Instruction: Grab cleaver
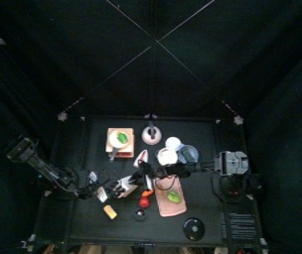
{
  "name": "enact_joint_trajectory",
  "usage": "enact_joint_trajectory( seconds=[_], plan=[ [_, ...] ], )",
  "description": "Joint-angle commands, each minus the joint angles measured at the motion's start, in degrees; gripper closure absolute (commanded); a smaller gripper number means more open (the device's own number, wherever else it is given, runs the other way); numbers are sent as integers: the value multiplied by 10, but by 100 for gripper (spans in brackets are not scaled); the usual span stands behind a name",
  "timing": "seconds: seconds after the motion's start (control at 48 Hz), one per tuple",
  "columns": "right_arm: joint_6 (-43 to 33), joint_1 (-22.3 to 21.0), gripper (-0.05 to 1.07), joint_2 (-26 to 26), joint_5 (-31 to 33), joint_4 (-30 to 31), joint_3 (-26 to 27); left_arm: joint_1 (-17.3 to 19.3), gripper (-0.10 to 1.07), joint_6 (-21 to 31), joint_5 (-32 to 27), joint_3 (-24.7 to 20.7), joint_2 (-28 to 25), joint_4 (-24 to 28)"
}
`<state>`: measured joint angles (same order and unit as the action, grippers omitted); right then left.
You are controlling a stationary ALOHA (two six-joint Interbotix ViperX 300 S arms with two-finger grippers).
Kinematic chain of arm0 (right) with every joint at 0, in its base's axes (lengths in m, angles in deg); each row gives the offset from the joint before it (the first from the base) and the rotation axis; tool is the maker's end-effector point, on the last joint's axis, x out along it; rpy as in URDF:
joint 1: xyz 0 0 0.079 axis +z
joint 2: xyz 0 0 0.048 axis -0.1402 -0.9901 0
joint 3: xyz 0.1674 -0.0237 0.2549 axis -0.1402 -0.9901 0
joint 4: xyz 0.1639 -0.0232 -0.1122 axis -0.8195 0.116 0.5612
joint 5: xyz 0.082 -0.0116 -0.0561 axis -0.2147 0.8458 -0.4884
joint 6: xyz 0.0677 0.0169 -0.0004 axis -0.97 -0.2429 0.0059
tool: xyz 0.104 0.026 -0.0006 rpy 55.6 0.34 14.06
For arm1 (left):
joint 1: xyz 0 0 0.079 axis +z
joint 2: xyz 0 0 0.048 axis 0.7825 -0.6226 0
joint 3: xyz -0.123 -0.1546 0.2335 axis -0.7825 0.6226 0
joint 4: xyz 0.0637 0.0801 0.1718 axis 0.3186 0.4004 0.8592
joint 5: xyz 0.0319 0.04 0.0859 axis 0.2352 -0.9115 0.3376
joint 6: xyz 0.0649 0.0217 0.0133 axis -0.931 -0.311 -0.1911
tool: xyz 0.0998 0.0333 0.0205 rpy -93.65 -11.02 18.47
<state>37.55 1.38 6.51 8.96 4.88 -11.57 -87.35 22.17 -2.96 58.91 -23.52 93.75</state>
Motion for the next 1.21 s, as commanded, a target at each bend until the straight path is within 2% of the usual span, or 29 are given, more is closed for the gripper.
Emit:
enact_joint_trajectory(
  seconds=[0.0,0.125,0.292,0.542,0.938,1.062,1.188],
  plan=[
    [0,-3,40,11,-4,-1,15,3,25,1,0,-4,-2,4],
    [0,-4,40,9,-4,-1,18,3,39,1,4,2,-3,4],
    [0,-4,40,9,-1,-1,18,21,48,-4,1,4,-3,16],
    [0,-4,40,9,-1,-1,14,54,48,-5,3,17,3,42],
    [1,-4,41,8,-1,6,54,58,48,-5,25,20,11,44],
    [1,-4,45,-1,-1,6,60,58,48,-4,58,18,11,44],
    [0,-3,53,-9,-1,9,64,58,48,-4,67,20,11,43]
  ],
)
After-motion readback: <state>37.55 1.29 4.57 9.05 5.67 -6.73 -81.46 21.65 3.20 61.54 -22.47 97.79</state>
